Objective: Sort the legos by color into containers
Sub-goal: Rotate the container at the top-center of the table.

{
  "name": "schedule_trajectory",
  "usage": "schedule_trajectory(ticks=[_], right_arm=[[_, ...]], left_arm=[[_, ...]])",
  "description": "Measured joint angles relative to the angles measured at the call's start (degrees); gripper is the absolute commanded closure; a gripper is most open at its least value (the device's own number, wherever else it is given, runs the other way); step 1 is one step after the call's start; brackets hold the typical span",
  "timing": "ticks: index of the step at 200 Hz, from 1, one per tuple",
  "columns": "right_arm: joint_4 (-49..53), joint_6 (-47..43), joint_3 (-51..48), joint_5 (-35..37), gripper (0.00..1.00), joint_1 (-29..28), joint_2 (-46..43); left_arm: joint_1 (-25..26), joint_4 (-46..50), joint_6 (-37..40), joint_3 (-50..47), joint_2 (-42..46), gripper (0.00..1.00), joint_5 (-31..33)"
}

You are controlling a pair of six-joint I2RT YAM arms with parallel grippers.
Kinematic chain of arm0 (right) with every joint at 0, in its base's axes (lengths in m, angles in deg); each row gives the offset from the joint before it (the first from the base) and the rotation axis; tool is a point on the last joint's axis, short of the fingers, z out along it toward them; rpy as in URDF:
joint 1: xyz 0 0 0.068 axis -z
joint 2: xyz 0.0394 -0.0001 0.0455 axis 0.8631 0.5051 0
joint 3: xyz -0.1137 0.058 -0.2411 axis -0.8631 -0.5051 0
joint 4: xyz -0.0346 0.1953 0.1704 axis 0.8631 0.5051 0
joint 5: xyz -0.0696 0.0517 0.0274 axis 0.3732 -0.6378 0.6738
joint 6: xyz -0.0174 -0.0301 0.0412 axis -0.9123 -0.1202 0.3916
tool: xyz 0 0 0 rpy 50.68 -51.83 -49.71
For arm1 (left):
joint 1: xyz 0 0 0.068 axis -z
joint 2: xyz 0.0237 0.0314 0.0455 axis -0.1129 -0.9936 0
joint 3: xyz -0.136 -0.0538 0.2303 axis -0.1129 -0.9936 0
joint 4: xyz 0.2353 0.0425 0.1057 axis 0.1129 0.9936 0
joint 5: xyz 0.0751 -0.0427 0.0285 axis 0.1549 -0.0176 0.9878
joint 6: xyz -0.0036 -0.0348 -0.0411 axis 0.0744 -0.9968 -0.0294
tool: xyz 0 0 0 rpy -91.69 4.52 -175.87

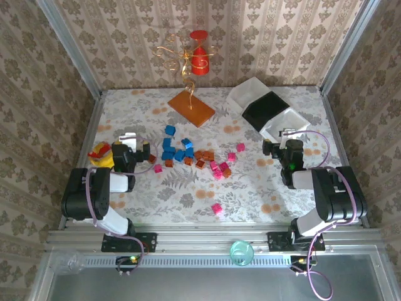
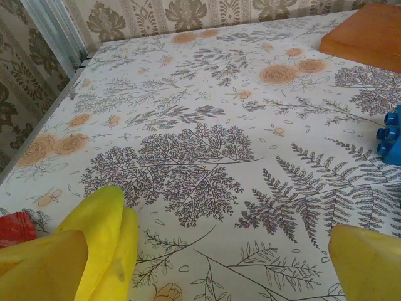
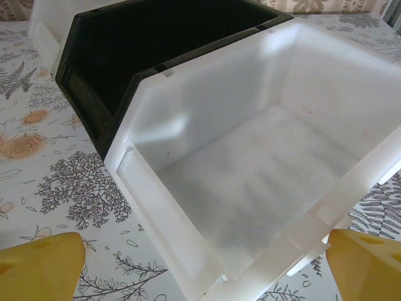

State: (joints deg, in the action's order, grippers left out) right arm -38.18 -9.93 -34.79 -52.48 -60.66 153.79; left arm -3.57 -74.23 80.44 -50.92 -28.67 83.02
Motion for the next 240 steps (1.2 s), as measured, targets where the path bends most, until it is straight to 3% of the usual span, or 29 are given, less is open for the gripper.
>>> schedule_trajectory(ticks=[210,240], right_arm=[[0.0,0.0,0.0,0.44,0.0,-0.2,-0.07],[5.16,0.24,0.02,6.38,0.0,-3.06,-7.8]], left_arm=[[-1.46,0.15,-0.04,0.07,0.0,0.0,0.17],[-1.46,0.07,-0.02,-1.36,2.47,0.0,-0.04]])
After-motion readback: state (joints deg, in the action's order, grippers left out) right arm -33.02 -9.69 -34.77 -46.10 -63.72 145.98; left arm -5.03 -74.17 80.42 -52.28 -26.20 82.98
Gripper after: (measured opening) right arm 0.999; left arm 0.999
